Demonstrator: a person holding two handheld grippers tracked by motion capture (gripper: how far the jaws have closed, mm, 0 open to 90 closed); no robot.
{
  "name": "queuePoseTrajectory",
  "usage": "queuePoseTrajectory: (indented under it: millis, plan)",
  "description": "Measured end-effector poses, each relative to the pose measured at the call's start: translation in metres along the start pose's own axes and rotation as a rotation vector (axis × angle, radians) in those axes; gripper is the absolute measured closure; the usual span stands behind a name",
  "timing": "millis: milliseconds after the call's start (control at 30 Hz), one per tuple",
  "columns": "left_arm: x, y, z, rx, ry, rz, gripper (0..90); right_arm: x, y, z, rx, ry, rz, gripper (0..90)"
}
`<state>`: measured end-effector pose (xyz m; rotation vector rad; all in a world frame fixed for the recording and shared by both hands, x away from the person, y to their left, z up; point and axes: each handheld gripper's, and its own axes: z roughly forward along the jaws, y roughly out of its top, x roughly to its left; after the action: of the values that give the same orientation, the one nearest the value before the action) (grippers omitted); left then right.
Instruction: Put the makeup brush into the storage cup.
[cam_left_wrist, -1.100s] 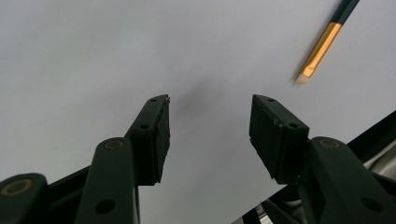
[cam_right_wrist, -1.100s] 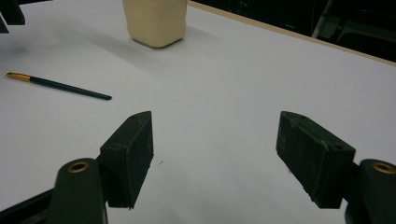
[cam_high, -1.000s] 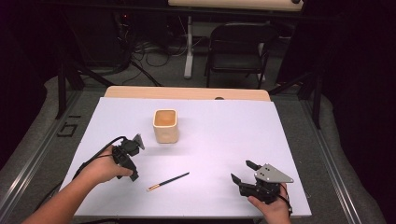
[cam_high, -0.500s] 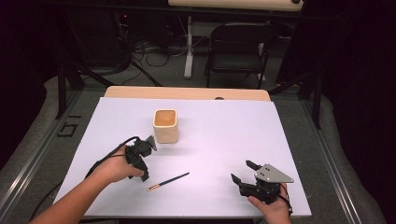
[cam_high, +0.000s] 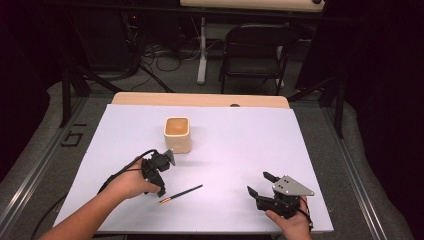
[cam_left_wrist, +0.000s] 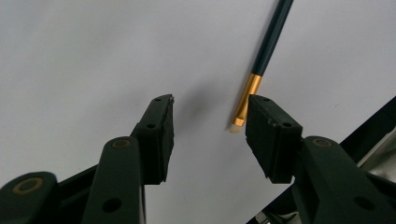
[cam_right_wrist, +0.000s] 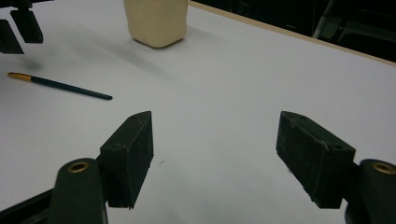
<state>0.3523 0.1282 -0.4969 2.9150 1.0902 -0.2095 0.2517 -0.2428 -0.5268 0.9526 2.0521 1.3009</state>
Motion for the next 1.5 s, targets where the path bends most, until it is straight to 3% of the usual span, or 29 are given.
queuePoseTrajectory:
  millis: [600, 967, 1500]
  plan:
    - [-0.017, 0.01, 0.01, 0.009, -0.007, 0.077, 59.7, 0.0, 0.0, 0.0, 0.007, 0.002, -0.002, 27.6]
    - [-0.021, 0.013, 0.016, 0.01, -0.016, 0.1, 67.1, 0.0, 0.0, 0.0, 0.007, 0.004, -0.003, 27.6]
    - [-0.023, 0.015, 0.025, 0.037, -0.006, 0.117, 71.0, 0.0, -0.001, 0.001, 0.007, 0.003, -0.001, 27.6]
